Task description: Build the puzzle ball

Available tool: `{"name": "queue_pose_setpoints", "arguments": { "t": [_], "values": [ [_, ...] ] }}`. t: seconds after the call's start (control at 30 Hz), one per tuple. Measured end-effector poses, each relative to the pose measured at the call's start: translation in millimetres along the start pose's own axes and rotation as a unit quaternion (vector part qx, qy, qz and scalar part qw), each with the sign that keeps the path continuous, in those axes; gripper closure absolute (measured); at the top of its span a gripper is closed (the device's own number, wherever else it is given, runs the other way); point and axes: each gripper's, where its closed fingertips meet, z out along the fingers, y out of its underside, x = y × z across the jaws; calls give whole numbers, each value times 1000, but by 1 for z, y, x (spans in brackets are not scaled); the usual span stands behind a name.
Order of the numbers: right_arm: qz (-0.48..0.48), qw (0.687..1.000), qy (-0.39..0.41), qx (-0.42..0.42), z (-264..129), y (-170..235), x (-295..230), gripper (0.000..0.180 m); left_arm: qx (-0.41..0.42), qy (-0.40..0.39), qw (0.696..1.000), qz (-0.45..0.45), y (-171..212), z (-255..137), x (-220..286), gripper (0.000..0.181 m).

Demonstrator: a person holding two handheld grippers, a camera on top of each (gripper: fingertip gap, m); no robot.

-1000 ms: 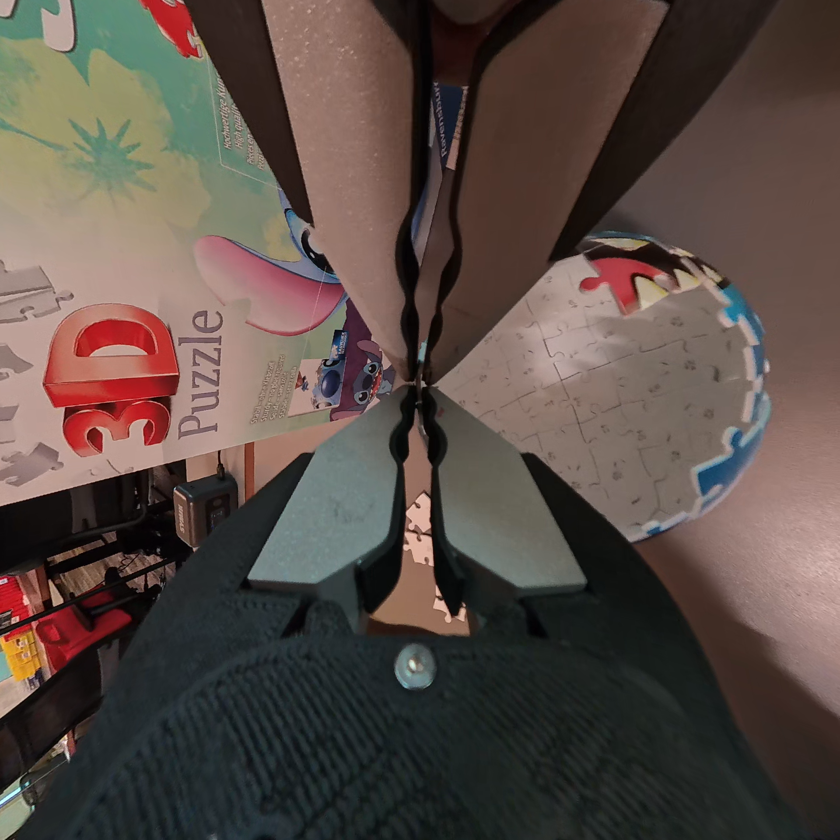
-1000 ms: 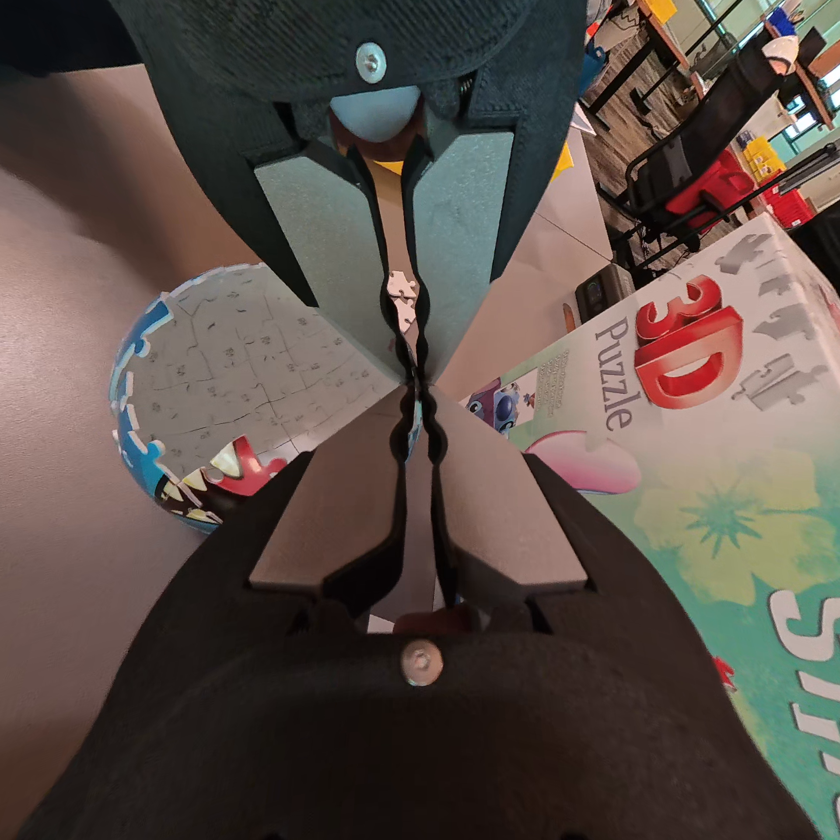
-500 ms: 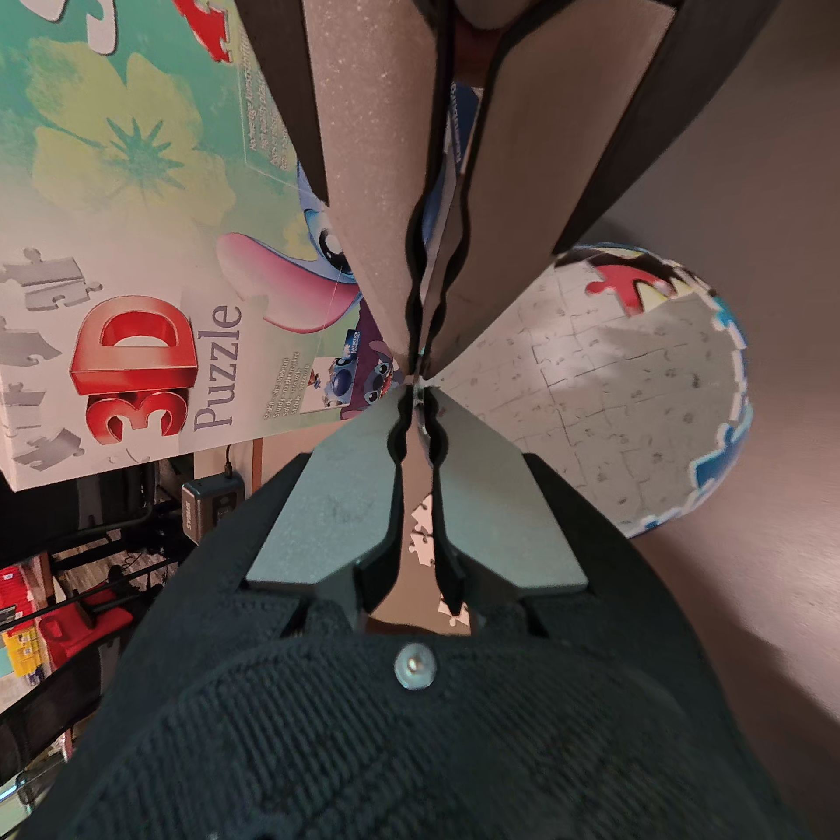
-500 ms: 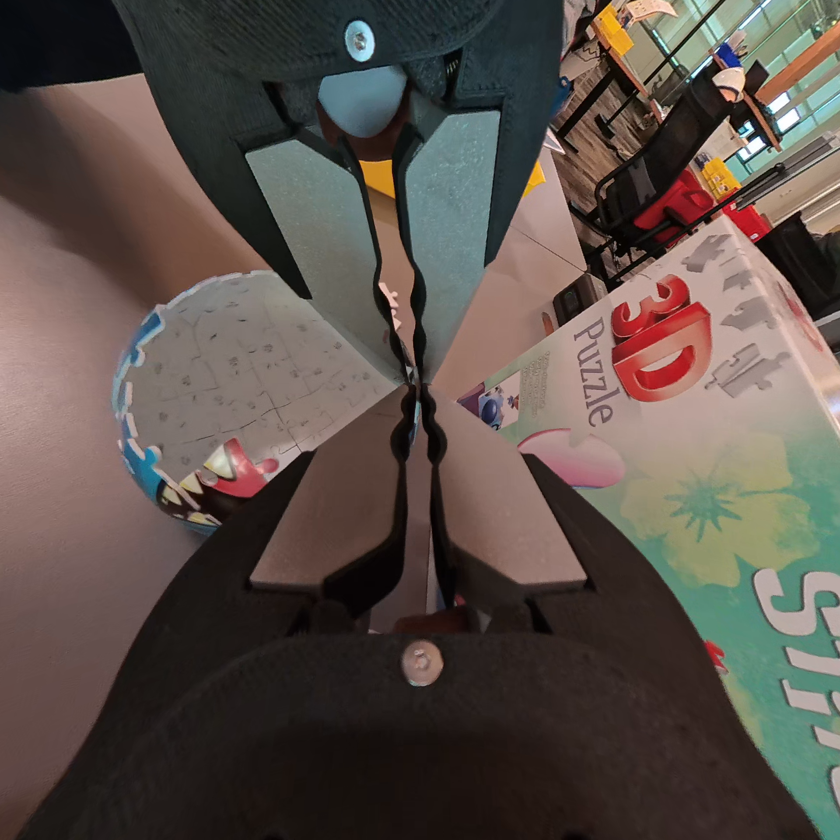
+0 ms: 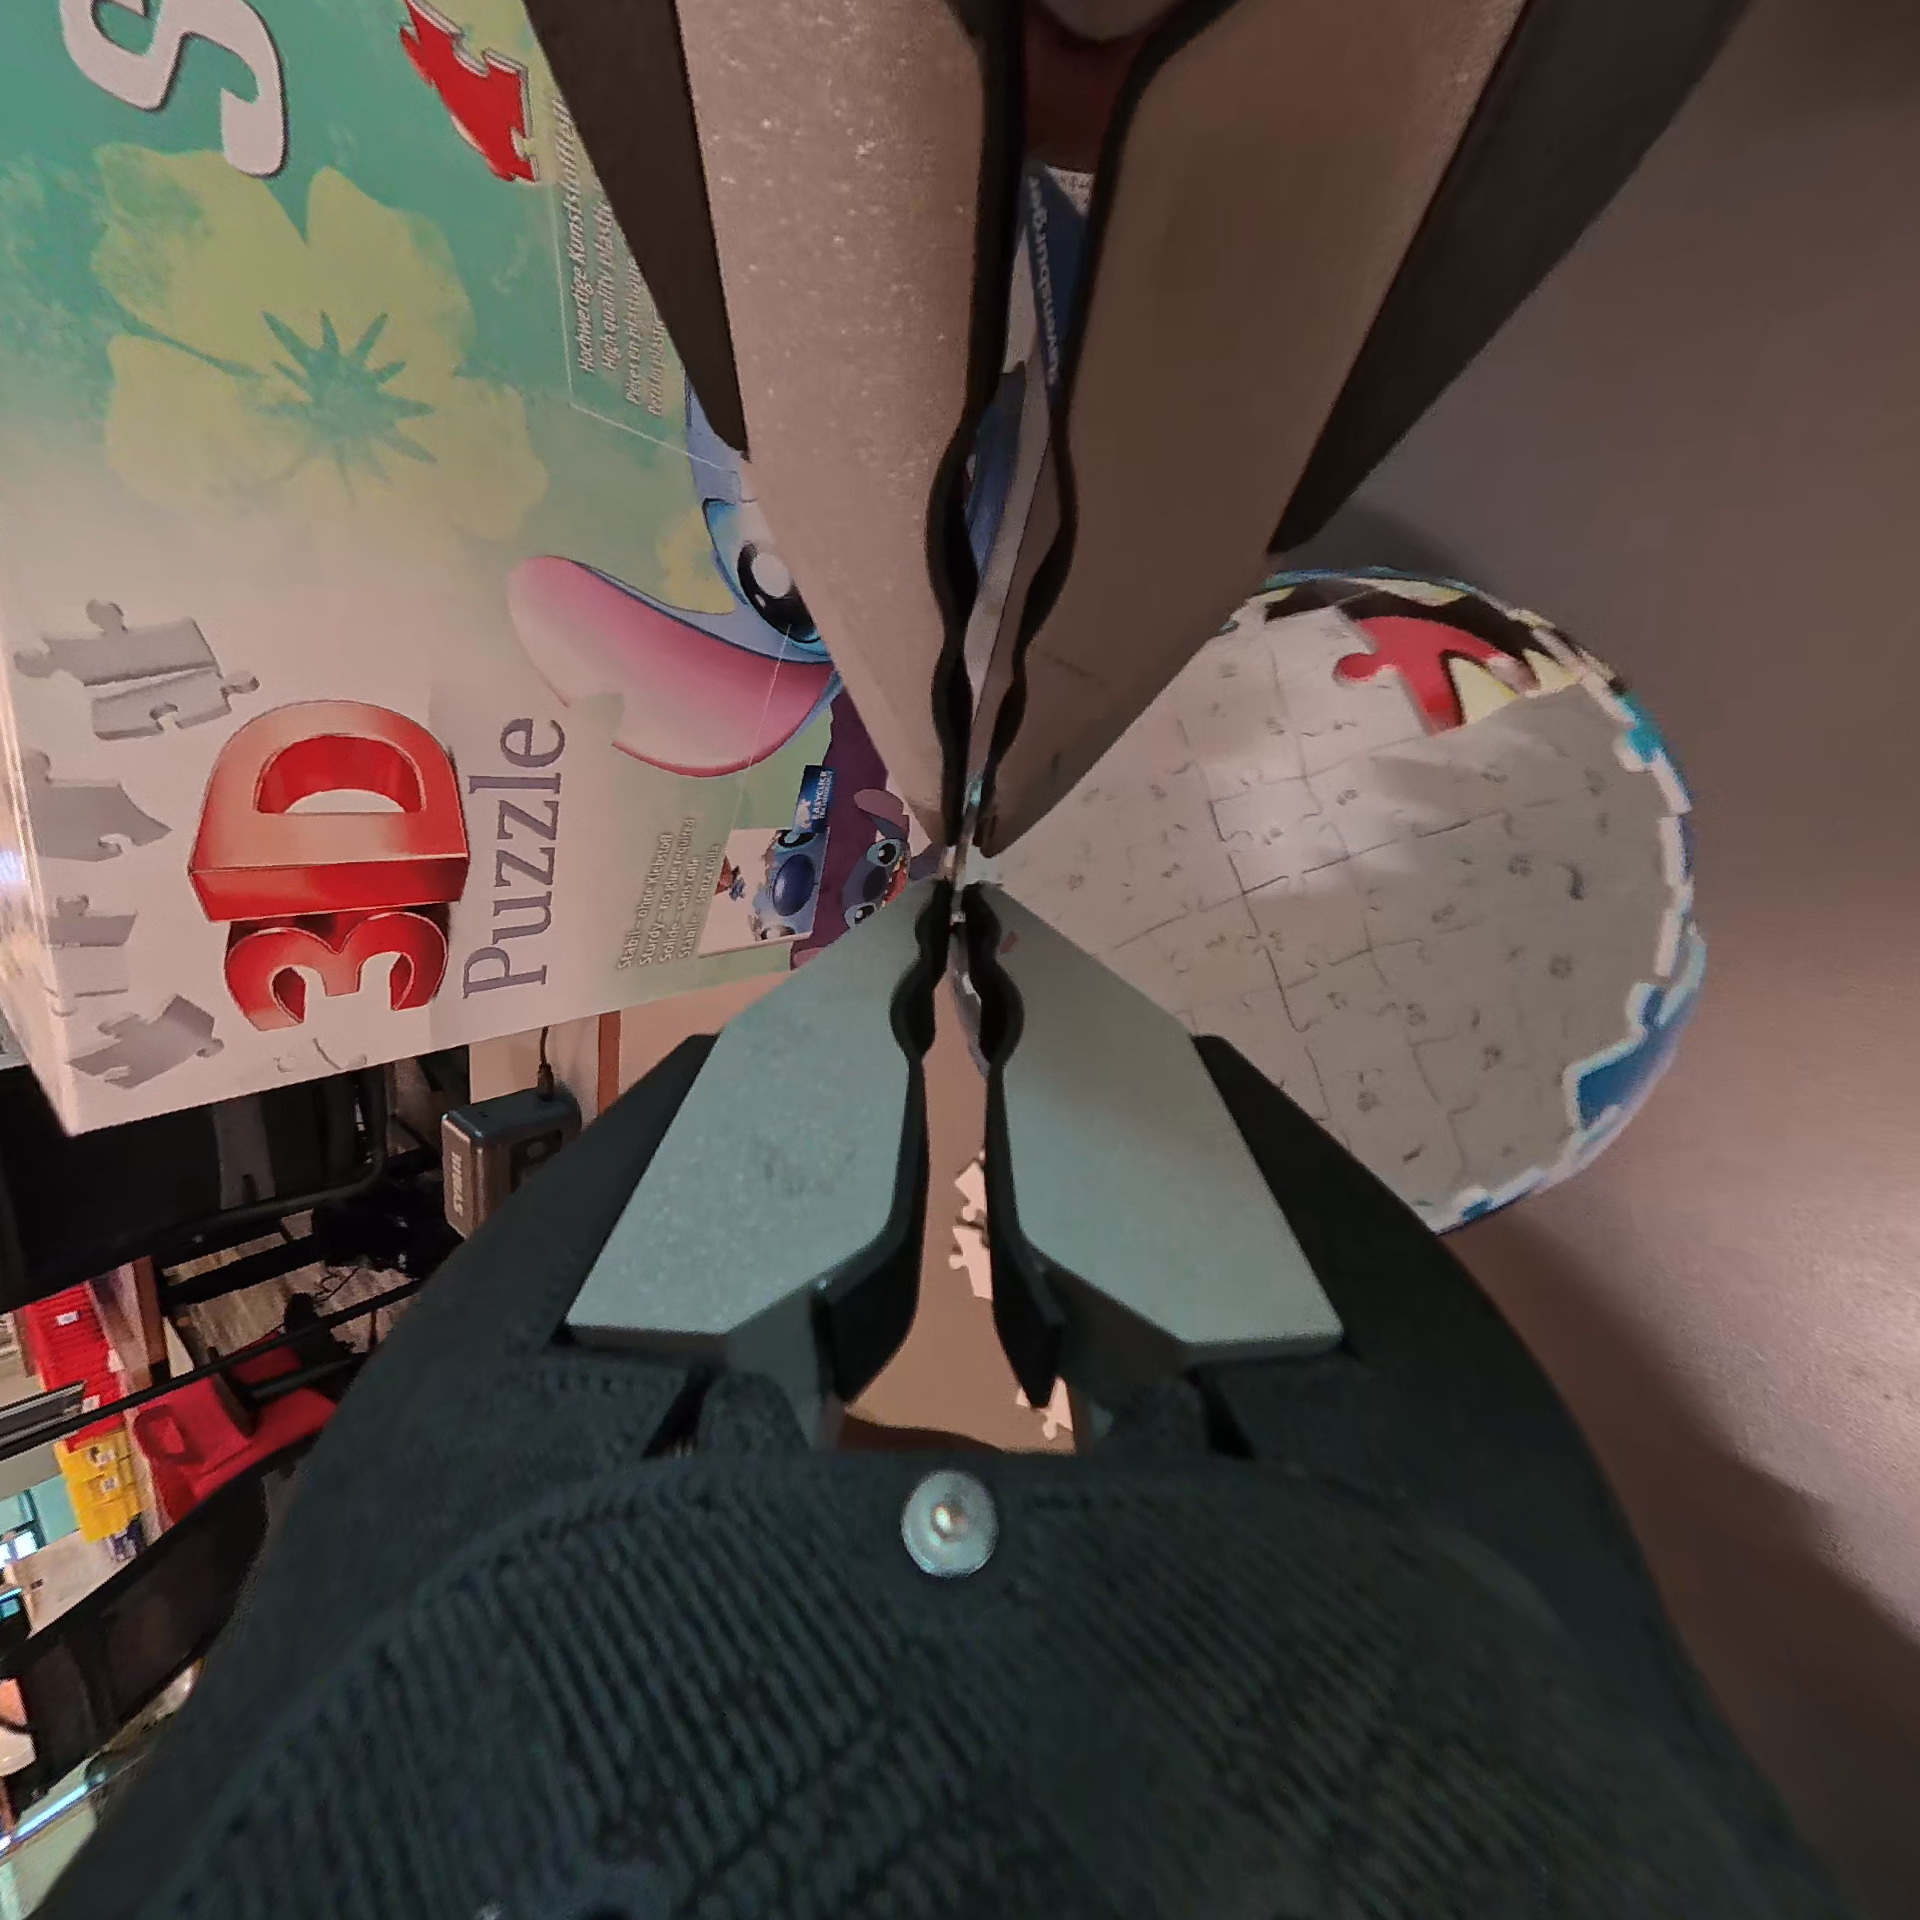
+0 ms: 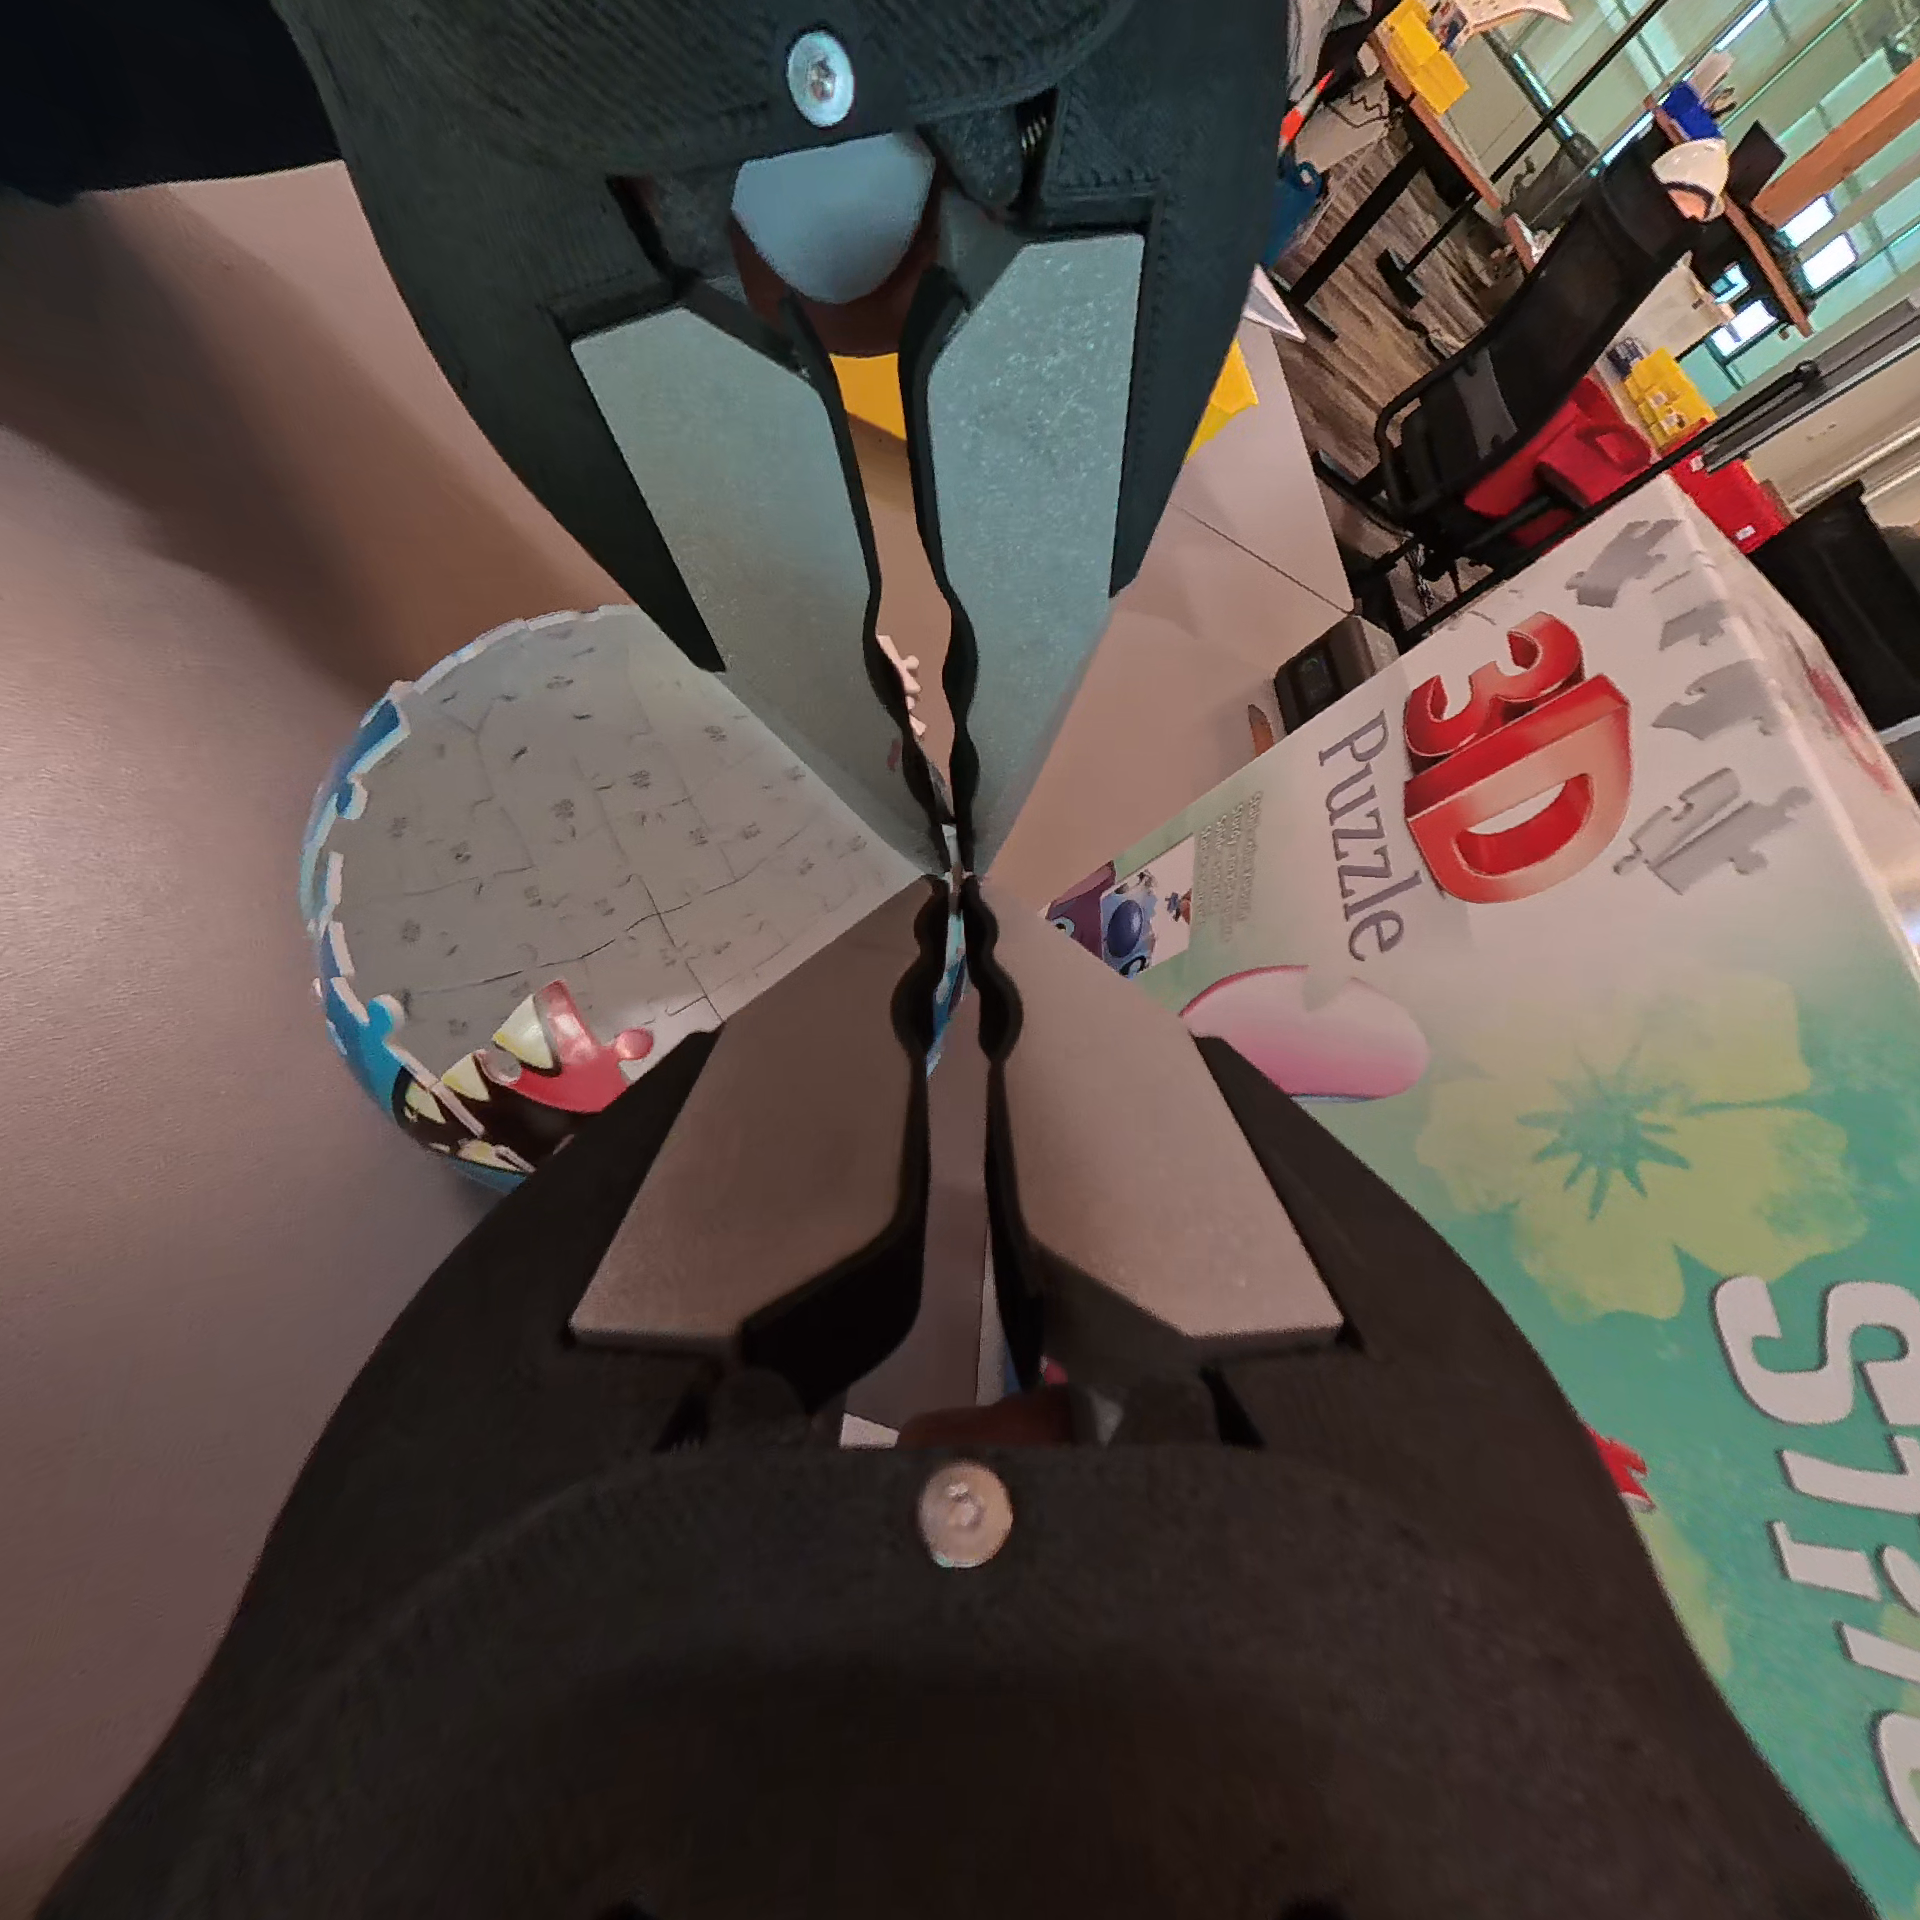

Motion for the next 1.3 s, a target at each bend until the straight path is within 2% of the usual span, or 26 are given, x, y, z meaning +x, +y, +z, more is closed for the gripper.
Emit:
{"name": "queue_pose_setpoints", "arguments": {
  "t": [0.27,0.37,0.53,0.67,1.0,1.17,1.3],
  "values": [
    [-17,1000,19,-15,2,0,3,180,-6,-9,1000,-3,2,0,-2,179],
    [-31,999,27,-15,2,-2,2,180,-4,-22,1000,-8,4,-3,-7,167],
    [-57,997,46,-8,2,-6,5,180,49,-20,997,-49,1,-28,-18,159],
    [-66,996,52,-17,4,-7,4,180,56,-31,995,-74,9,-39,-27,156],
    [-78,995,59,-10,6,-9,2,180,-1,-20,999,-33,7,-9,-8,150],
    [-86,994,62,10,6,-10,1,180,-36,-32,999,-6,10,3,-4,162],
    [-82,995,58,18,8,-9,0,180,-42,-30,999,-1,7,5,0,164]
  ]
}}
